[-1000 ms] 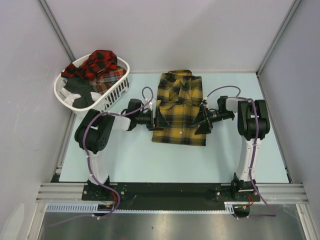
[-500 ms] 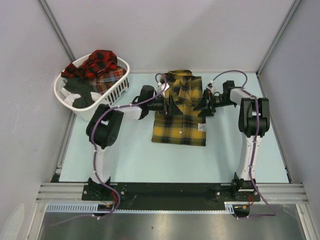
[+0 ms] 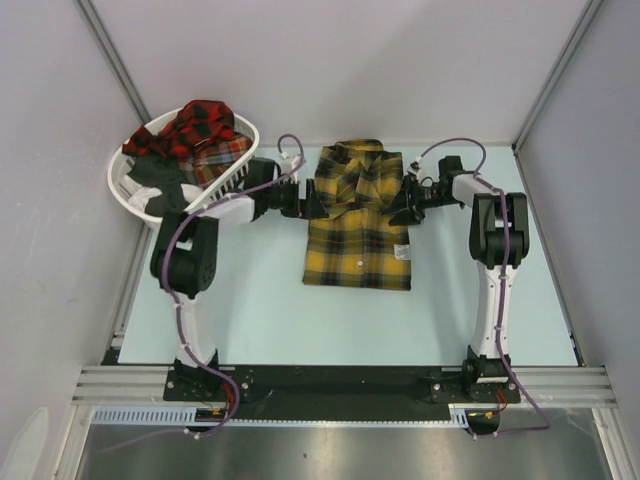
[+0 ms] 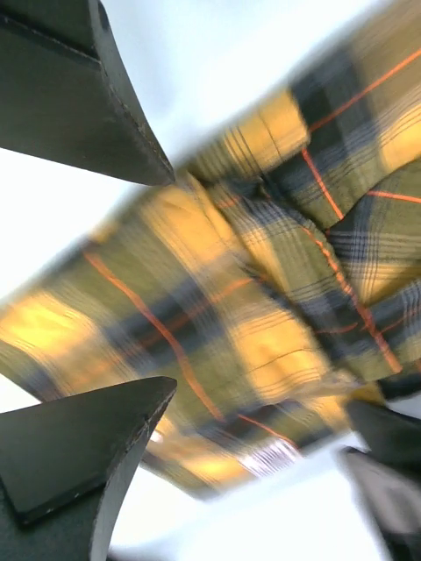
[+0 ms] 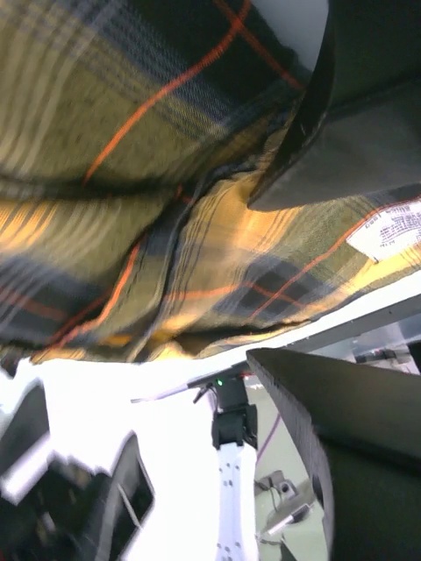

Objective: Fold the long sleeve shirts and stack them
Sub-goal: Fold the shirt

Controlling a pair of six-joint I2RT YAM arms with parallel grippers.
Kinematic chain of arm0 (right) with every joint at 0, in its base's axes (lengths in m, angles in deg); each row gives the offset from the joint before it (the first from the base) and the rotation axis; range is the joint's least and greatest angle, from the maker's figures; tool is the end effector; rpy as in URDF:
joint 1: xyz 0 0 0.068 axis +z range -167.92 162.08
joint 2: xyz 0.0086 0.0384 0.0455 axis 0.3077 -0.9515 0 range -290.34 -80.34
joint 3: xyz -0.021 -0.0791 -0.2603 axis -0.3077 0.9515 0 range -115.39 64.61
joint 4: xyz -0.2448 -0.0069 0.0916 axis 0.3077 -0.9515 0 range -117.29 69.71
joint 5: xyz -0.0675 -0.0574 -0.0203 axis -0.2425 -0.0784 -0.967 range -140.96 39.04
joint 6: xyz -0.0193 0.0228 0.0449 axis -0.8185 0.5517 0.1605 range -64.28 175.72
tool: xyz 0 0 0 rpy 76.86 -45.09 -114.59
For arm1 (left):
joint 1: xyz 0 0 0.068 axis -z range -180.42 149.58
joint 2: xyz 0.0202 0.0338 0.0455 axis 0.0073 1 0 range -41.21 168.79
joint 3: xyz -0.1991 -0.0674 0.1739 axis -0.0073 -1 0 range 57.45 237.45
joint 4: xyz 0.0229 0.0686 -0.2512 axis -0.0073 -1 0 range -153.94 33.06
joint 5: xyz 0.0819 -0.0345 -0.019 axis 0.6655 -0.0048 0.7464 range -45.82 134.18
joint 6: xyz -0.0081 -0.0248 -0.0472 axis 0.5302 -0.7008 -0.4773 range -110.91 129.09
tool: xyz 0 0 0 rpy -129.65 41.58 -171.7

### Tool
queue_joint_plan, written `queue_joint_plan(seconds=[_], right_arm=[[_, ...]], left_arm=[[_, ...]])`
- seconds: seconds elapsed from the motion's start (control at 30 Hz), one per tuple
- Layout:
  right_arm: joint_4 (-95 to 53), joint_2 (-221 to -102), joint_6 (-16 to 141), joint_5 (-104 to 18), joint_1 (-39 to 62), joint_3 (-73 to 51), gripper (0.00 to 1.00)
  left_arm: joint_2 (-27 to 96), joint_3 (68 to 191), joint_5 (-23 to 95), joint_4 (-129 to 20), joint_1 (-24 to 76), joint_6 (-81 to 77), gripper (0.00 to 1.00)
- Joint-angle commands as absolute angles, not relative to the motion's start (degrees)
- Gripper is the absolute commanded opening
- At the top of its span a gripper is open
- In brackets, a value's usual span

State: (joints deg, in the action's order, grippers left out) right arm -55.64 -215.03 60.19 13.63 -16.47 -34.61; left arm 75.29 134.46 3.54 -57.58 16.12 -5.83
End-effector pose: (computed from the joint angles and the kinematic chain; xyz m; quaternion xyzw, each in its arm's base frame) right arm 0.4684 0.0440 0.1235 -0.0670 0.8356 0.5334 0.1134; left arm 0.4172 -0.1482 0.1752 0.1583 0.8482 -0.4103 0.2951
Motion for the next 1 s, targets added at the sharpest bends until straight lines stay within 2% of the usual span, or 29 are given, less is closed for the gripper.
queue_joint_plan(seconds=[0.0,0.07,0.13,0.23,0.3,0.33,0.37,0.4,0.5,0.63,0.97], right_arm=[[-53.3,-204.9,59.5,10.9,-14.1,-34.8,0.59],[-51.5,-203.5,58.3,8.6,-12.0,-34.5,0.51],[-52.2,-204.4,55.9,6.3,-10.6,-36.0,0.47],[-52.9,-206.7,54.4,5.2,-8.4,-39.6,0.44],[-53.3,-208.9,53.3,4.3,-7.1,-41.2,0.44],[-53.8,-209.7,53.0,4.4,-6.8,-41.9,0.44],[-54.0,-211.0,52.5,4.2,-6.2,-41.9,0.44],[-53.9,-211.6,52.6,4.2,-5.5,-41.9,0.44],[-51.8,-214.2,54.4,4.0,-4.9,-41.4,0.43],[-49.0,-216.5,54.2,1.6,-4.4,-41.6,0.42],[-50.3,-221.5,55.1,1.9,-5.0,-41.7,0.41]], left_arm=[[58.8,135.0,15.8,-75.3,21.1,28.2,0.98],[51.4,126.4,25.0,-70.0,24.1,39.6,1.00],[45.7,118.7,26.0,-64.3,27.0,43.2,0.99],[43.4,116.1,19.2,-55.1,27.2,36.2,1.00],[45.6,119.0,14.0,-58.7,27.3,34.1,0.99],[46.5,122.5,10.7,-65.5,27.4,38.7,0.99],[46.7,122.0,11.9,-65.5,28.1,39.7,1.00],[46.2,120.3,22.4,-63.7,31.9,40.3,0.99],[43.3,110.2,34.7,-52.0,40.5,48.4,0.99],[44.3,103.2,38.8,-46.3,46.2,56.4,0.99],[53.0,98.9,43.5,-37.6,55.0,64.1,0.99]])
